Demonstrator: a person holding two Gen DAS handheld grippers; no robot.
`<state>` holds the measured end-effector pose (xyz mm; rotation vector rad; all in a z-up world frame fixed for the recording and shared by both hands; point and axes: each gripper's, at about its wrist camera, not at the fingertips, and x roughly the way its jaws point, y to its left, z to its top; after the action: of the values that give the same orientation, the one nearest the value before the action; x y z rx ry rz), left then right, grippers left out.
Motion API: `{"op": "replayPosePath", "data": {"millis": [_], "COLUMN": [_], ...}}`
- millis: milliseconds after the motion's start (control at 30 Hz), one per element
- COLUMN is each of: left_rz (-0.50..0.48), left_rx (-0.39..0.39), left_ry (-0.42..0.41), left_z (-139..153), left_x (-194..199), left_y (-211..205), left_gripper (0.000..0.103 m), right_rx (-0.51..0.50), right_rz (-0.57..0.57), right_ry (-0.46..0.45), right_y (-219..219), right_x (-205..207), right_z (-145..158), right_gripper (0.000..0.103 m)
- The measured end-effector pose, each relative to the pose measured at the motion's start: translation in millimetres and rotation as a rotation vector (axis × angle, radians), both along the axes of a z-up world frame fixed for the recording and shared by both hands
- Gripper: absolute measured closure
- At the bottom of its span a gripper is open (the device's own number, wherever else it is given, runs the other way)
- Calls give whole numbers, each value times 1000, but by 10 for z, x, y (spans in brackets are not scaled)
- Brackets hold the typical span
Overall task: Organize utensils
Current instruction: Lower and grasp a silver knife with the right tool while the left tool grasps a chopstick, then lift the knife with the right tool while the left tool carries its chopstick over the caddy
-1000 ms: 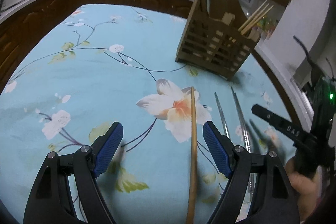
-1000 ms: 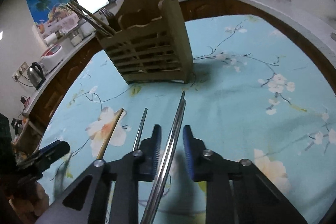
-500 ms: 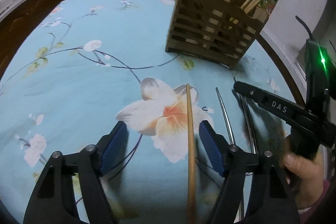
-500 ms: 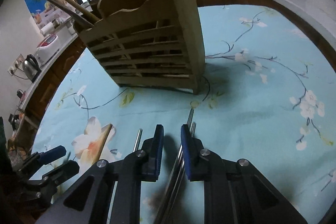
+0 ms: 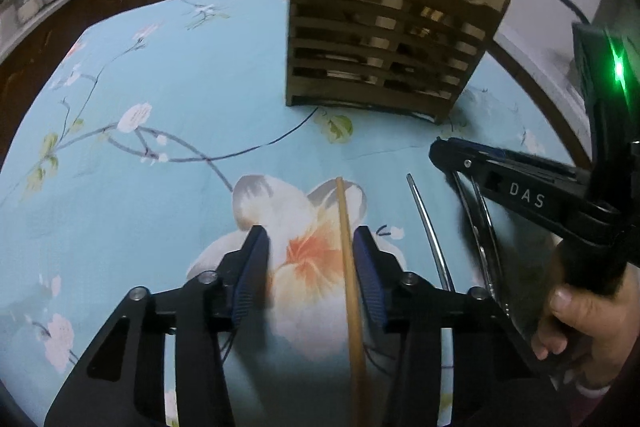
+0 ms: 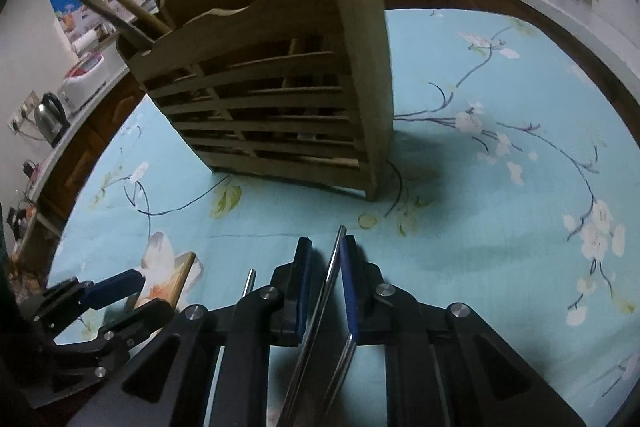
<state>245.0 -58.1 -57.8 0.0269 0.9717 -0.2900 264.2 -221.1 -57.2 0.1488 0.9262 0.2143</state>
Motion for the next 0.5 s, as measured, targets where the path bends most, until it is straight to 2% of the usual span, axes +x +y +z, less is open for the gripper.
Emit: {"op": "replayPosePath", "data": {"millis": [100, 133, 200, 267, 367, 500], "left_rz": [-30, -38, -67, -89, -97, -75], "left_rx": [61, 81, 107, 118, 116, 38], "left_ry": [-14, -21, -29, -31, -32, -17], "left_z": [-4, -5, 2, 8, 21, 87], "left_x": [50, 60, 77, 86, 98, 66], "left_y": [-155, -197, -297, -357, -364, -180], "left_gripper": [68, 73, 91, 97, 99, 99], "right_rx": [-26, -34, -49, -62, -51, 31], "right_rz": [6, 7, 9, 9, 14, 14], "right_ry": [-14, -18, -23, -22, -17, -13], "right_y": [48, 57, 75, 84, 76, 38], "right_x": [-14, -26, -39, -47, -43, -114], "right_z": [-7, -9, -7, -5, 6, 57], "right_gripper": [88, 88, 88, 93, 96, 98]}}
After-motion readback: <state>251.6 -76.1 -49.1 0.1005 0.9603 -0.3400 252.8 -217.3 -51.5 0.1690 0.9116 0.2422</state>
